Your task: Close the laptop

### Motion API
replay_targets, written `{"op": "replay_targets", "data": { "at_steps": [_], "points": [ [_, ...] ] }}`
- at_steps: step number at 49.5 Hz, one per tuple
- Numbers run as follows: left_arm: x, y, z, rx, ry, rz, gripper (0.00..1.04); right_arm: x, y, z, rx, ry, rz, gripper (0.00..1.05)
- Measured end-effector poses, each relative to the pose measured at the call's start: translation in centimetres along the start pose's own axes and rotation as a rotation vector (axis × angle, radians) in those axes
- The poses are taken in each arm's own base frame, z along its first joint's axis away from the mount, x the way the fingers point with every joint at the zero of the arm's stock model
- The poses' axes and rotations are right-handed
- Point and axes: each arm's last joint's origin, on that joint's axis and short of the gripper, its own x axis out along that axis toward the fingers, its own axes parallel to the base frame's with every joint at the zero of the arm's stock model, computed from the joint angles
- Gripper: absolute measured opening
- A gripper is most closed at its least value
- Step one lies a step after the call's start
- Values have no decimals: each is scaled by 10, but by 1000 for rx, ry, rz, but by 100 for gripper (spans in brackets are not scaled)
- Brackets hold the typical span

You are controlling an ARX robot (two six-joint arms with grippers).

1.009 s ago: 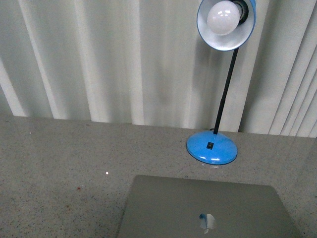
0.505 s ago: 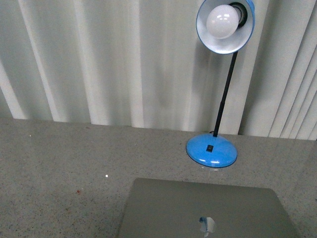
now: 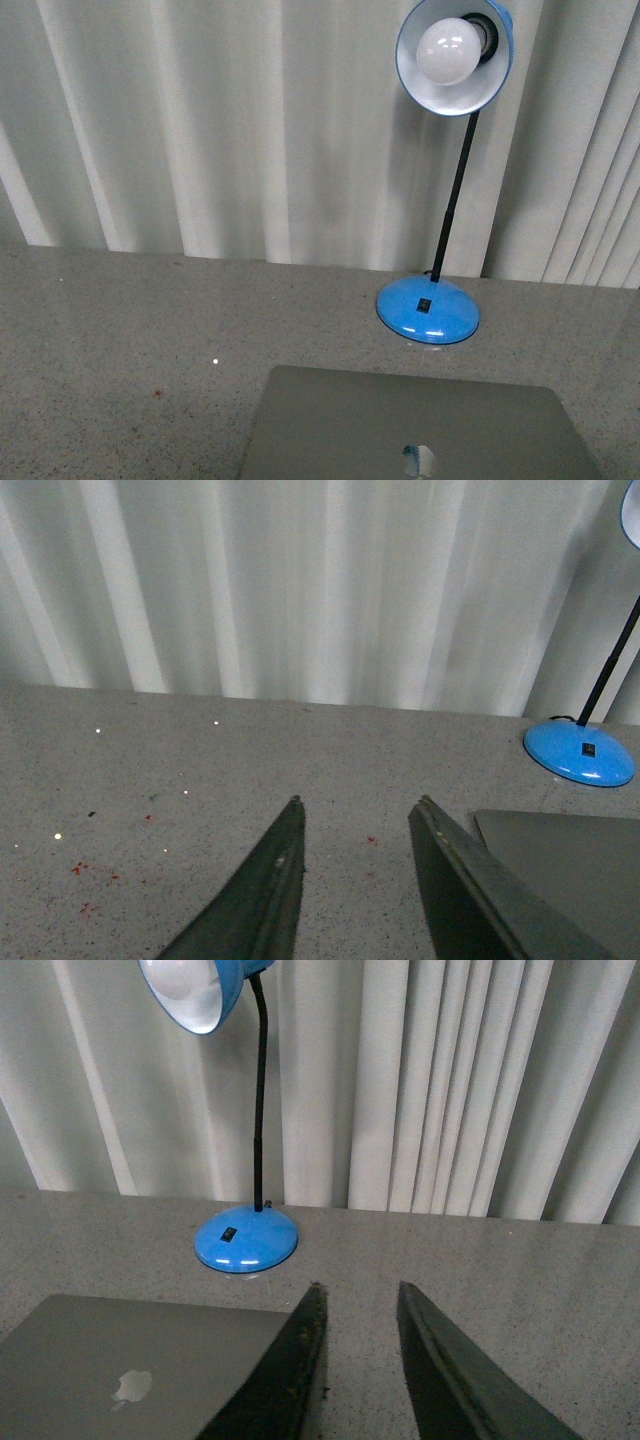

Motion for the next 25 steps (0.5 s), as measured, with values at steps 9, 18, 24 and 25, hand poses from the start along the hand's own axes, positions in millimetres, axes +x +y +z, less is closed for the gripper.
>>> {"op": "replay_targets", "data": {
  "at_steps": [9,18,24,25],
  "points": [
    [0,0,0,0,0,0,71,0,0,0,0,0,0,58],
    [0,0,0,0,0,0,99,0,0,0,0,0,0,92],
    [0,0,0,0,0,0,98,0,0,0,0,0,0,97],
    [0,0,0,0,0,0,98,0,0,0,0,0,0,97]
  ]
}}
